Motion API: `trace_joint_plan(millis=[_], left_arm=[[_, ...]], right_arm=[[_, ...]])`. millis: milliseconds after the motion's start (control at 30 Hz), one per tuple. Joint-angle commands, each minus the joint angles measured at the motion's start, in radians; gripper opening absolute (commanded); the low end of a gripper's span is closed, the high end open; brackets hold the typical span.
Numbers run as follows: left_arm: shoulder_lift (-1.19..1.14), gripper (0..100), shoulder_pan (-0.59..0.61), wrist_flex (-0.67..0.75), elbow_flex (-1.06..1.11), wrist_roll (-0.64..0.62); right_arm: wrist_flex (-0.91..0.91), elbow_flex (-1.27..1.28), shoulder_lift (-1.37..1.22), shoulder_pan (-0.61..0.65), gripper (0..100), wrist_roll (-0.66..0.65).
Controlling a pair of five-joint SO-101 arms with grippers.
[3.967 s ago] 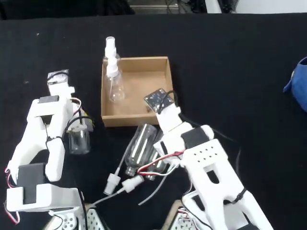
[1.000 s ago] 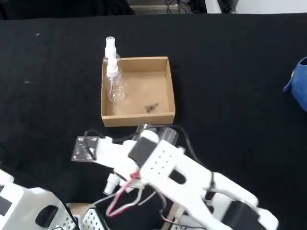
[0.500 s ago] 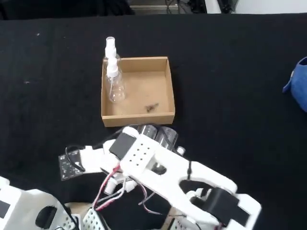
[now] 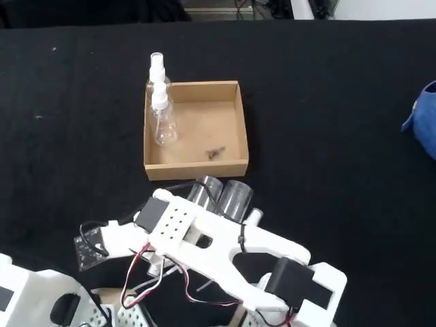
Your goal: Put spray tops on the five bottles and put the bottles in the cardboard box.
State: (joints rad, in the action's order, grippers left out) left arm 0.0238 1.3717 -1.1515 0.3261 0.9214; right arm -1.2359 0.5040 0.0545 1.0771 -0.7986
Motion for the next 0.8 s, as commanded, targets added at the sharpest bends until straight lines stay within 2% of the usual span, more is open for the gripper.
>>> trace_joint_plan(millis=[0, 200, 300, 533, 767], left_arm=[[0.006, 3, 0.015, 0.011, -0.059, -0.002], [0.006, 3, 0.012, 0.006, -0.059, -0.009], [0.006, 3, 0.007, -0.066, -0.084, -0.009], [0.006, 3, 0.005, -0.216, -0.219, -0.009], [0.006, 3, 0.005, -0.236, -0.237, -0.009]], right_arm=[[0.064, -0.004, 0.001, 0.025, 24.4, -0.002], [0.152, 0.059, 0.001, 0.026, 24.4, 0.068], [0.172, 0.077, 0.001, 0.026, 24.4, 0.081], [0.172, 0.101, -0.001, 0.028, 24.4, 0.077], [0.094, 0.062, 0.028, 0.005, 24.4, 0.046]])
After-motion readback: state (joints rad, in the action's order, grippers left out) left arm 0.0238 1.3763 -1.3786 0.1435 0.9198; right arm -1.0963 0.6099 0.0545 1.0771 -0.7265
